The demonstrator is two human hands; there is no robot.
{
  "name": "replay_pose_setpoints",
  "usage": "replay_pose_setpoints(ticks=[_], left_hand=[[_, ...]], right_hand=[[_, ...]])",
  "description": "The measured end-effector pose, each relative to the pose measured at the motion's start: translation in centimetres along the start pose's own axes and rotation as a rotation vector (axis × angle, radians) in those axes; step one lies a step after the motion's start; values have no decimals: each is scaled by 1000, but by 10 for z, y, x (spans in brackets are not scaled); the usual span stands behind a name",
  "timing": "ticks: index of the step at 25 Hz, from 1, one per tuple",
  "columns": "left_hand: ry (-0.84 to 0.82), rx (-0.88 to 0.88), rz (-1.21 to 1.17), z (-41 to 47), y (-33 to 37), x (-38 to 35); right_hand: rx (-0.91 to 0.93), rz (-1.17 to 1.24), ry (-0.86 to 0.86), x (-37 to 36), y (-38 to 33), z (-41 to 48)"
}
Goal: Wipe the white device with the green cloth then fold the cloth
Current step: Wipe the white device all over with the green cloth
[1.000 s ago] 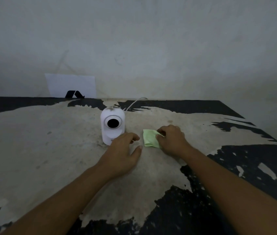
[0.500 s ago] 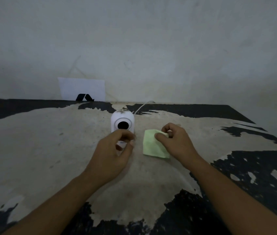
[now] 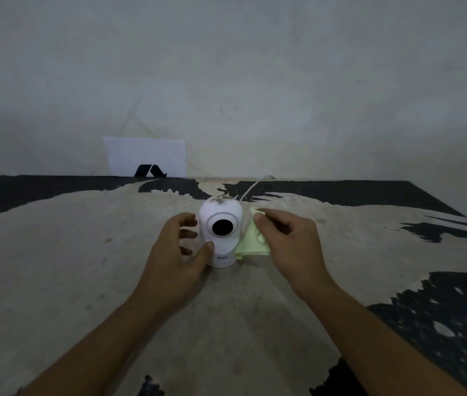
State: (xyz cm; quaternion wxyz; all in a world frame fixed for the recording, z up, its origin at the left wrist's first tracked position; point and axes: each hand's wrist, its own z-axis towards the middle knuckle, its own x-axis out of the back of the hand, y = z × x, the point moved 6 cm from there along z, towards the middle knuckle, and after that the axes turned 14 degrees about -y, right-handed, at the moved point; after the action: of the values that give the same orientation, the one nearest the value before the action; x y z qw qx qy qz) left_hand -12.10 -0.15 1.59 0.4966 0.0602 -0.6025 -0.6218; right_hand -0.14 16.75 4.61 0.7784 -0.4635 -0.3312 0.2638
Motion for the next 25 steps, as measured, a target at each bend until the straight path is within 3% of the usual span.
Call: replay_pose_setpoints(ticks=[7, 19, 23, 25], left_hand=[[-148, -83, -18, 4, 1, -10], [-164, -91, -49, 6, -4, -11], [-162, -92, -39, 7, -3, -12], [-158, -100, -43, 7, -3, -11]], right_hand=[[140, -20, -28, -19, -9, 4], [447, -269, 41, -32, -16, -10], [344, -201, 74, -28, -6, -8], [404, -266, 65, -30, -10, -10]])
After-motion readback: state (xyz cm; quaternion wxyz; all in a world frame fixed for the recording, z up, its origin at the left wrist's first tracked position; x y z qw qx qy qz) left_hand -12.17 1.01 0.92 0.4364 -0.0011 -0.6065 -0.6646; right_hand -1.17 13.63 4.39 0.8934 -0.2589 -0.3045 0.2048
